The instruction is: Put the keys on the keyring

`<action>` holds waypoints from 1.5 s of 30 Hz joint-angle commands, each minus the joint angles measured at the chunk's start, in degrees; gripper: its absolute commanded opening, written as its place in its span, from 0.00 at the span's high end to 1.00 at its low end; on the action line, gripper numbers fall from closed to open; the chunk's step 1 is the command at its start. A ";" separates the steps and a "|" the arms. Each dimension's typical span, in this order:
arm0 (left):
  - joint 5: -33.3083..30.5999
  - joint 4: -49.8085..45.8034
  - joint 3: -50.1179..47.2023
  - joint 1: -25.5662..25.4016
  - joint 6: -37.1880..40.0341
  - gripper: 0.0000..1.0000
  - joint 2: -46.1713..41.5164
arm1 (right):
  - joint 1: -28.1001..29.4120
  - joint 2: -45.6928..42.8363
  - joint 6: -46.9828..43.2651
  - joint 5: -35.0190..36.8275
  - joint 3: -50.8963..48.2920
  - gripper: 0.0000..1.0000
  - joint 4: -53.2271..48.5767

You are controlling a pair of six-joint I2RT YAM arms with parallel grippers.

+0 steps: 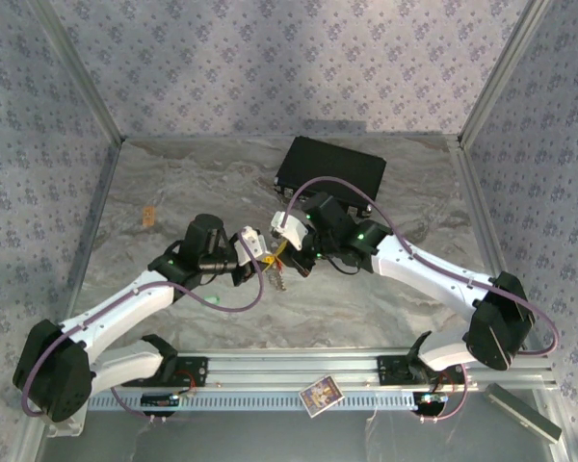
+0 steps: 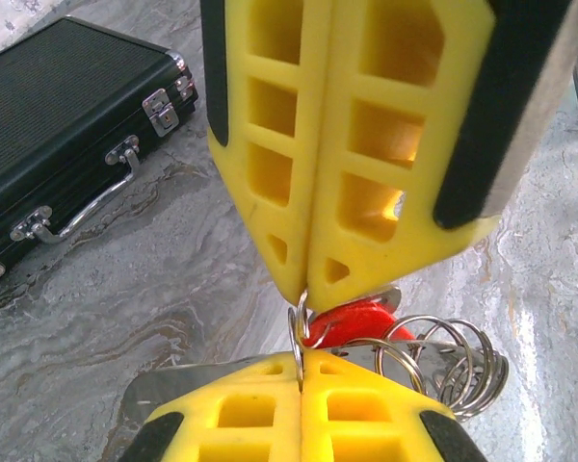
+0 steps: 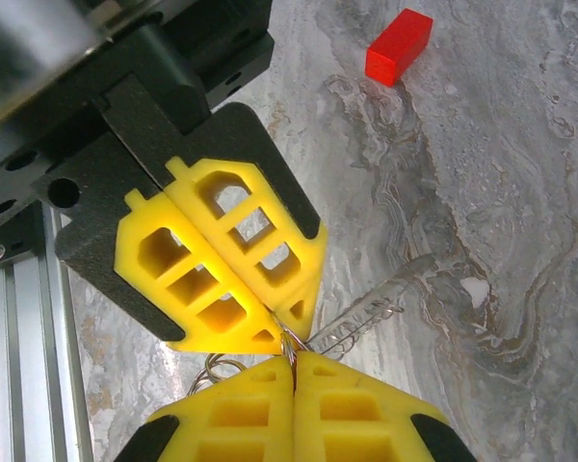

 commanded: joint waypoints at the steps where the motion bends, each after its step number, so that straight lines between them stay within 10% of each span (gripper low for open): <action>1: 2.77 1.07 1.60 -0.41 1.42 1.00 -1.07 | -1.21 0.31 1.87 3.14 1.56 1.00 -0.01; 19: 2.12 9.53 -1.17 -0.46 -0.64 1.00 -1.87 | -3.58 1.25 1.12 -2.19 0.87 1.00 -1.68; 30: 2.37 12.08 -1.10 -0.46 -1.65 1.00 -0.63 | -8.05 -6.57 2.49 -1.34 -4.81 0.52 3.60; 38: 10.95 22.91 -3.86 0.99 -6.53 1.00 0.16 | -12.27 -15.99 -5.05 -17.55 -22.50 0.53 33.04; 45: 16.33 24.42 -3.33 1.20 -5.76 1.00 2.07 | -10.48 -12.90 -11.60 -23.98 -18.57 0.62 26.34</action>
